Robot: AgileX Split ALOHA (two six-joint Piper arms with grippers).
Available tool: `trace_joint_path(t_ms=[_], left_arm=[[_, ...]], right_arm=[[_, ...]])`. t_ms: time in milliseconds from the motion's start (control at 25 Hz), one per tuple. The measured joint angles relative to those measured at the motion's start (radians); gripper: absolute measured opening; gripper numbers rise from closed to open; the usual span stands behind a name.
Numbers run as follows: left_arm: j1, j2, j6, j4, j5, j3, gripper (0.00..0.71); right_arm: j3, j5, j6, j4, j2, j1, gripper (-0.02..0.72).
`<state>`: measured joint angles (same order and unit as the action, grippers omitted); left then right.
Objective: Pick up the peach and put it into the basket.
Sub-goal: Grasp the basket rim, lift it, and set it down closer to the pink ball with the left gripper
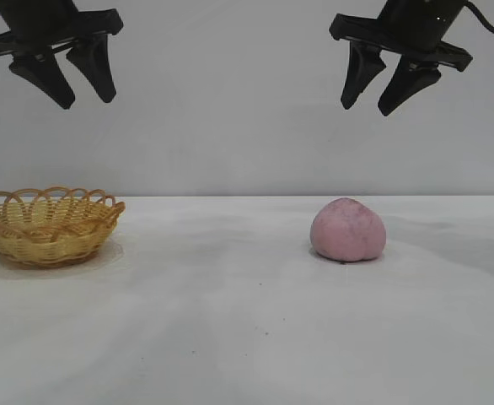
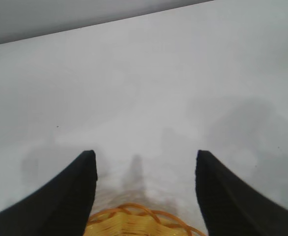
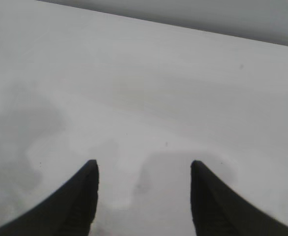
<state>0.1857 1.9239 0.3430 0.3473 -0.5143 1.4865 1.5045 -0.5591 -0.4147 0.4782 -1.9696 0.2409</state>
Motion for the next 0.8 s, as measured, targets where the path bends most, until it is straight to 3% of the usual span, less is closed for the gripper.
trace_joint_path(t_ms=[680, 800], left_arm=[[0.000, 0.000, 0.000, -0.002, 0.006, 0.000, 0.389], [0.000, 0.000, 0.000, -0.063, -0.014, 0.000, 0.389]], right_arm=[[0.000, -0.002, -0.006, 0.006, 0.000, 0.000, 0.361], [0.000, -0.013, -0.012, 0.006, 0.000, 0.000, 0.361]])
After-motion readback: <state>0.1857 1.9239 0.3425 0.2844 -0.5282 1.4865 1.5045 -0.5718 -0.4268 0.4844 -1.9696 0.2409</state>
